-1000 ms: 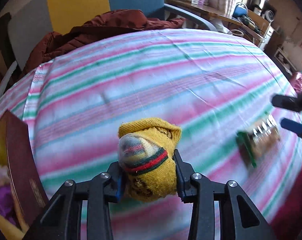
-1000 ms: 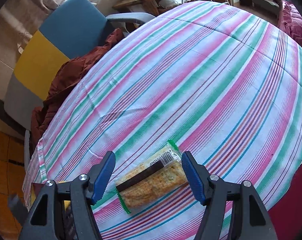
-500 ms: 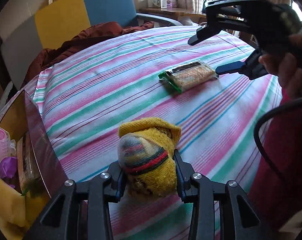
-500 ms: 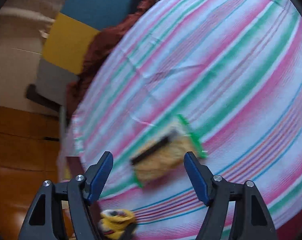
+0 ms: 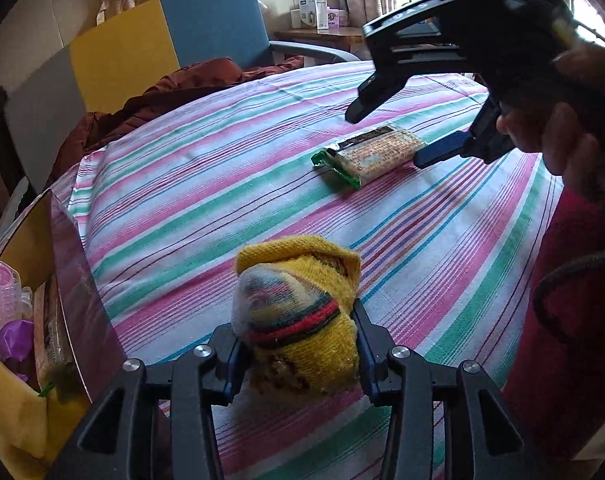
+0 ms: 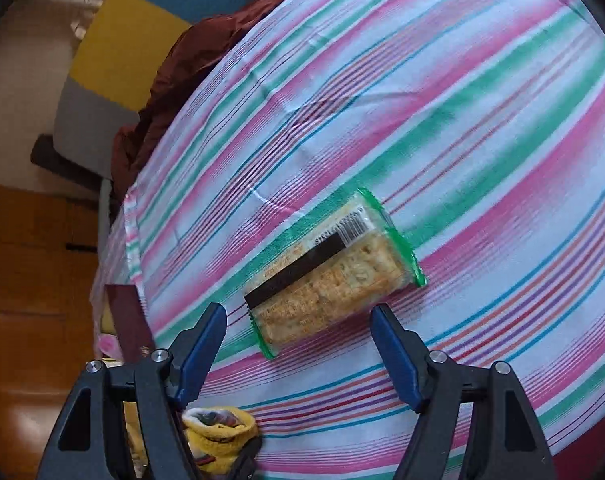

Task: Organize objects
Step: 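Grasp the last cracker pack with the right tool while the left tool holds the plush, then carry the plush toy and cracker pack over the gold tray with both tools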

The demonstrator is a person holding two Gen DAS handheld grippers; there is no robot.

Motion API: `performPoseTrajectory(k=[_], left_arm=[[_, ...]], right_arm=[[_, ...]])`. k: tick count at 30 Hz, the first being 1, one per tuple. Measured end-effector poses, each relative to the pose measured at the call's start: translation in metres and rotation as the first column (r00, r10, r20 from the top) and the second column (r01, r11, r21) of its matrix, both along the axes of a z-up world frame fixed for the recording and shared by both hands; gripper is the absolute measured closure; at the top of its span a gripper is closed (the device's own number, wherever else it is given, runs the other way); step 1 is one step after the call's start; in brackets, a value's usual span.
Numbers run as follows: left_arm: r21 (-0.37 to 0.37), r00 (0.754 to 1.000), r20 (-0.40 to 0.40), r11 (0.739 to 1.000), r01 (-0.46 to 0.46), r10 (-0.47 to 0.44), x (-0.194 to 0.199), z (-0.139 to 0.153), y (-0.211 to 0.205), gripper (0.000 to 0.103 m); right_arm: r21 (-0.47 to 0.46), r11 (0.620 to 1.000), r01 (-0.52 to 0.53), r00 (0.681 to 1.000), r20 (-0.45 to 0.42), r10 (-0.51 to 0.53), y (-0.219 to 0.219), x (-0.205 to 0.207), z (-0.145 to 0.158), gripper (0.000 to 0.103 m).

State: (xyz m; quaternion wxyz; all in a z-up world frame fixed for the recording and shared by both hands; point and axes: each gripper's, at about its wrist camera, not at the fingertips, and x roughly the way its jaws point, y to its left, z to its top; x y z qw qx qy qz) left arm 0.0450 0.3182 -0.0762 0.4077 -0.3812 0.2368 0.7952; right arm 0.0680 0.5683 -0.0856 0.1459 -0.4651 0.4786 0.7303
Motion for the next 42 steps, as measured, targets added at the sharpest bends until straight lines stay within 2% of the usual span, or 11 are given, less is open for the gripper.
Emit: performPoseTrajectory(k=[8,11,13,16,19,20,25,31,34,38,42], left_arm=[[0.016,1.000,-0.015,1.000,0.009,-0.009,0.001,0.000,-0.001,0.058],[0.023,1.000,-0.023,1.000,0.011,-0.010,0.002,-0.001,-0.003,0.057],[0.026,1.000,-0.029,1.000,0.010,-0.010,0.003,-0.001,-0.003,0.056],[0.027,0.999,-0.039,1.000,0.005,-0.004,0.004,-0.002,-0.003,0.054],[0.028,0.999,-0.037,1.000,0.002,-0.001,0.001,-0.002,-0.001,0.054],[0.028,0.999,-0.038,1.000,0.001,0.000,0.001,-0.002,-0.001,0.054],[0.035,0.999,-0.035,0.999,0.006,-0.004,-0.001,-0.002,-0.001,0.054],[0.043,1.000,0.030,0.999,-0.005,0.004,-0.011,0.000,0.000,0.063],[0.051,0.998,0.056,0.998,-0.034,0.031,-0.014,0.006,-0.004,0.064],[0.073,0.998,0.035,0.996,-0.058,0.056,-0.012,0.022,-0.013,0.064],[0.095,0.997,-0.001,0.992,-0.079,0.079,-0.005,0.041,-0.023,0.064]], right_arm=[[0.088,0.996,-0.006,0.998,0.058,0.001,0.009,-0.035,0.003,0.026],[0.157,0.986,-0.062,0.998,0.043,0.056,0.003,-0.052,0.005,0.026],[0.220,0.967,-0.130,0.989,0.093,0.112,-0.009,-0.063,0.004,0.027],[0.321,0.922,-0.216,0.973,0.151,0.175,-0.022,-0.070,0.005,0.033],[0.387,0.886,-0.257,0.960,0.207,0.188,-0.028,-0.072,0.004,0.052],[0.409,0.871,-0.272,0.955,0.225,0.193,-0.030,-0.072,0.004,0.052],[0.426,0.852,-0.305,0.946,0.241,0.218,-0.034,-0.071,0.006,0.053],[0.504,0.782,-0.367,0.923,0.306,0.235,-0.043,-0.073,0.005,0.053],[0.504,0.783,-0.365,0.923,0.302,0.236,-0.043,-0.072,0.006,0.053],[0.505,0.782,-0.365,0.926,0.283,0.250,-0.040,-0.056,0.011,0.053],[0.523,0.762,-0.383,0.922,0.266,0.281,-0.049,-0.072,0.013,0.053]])
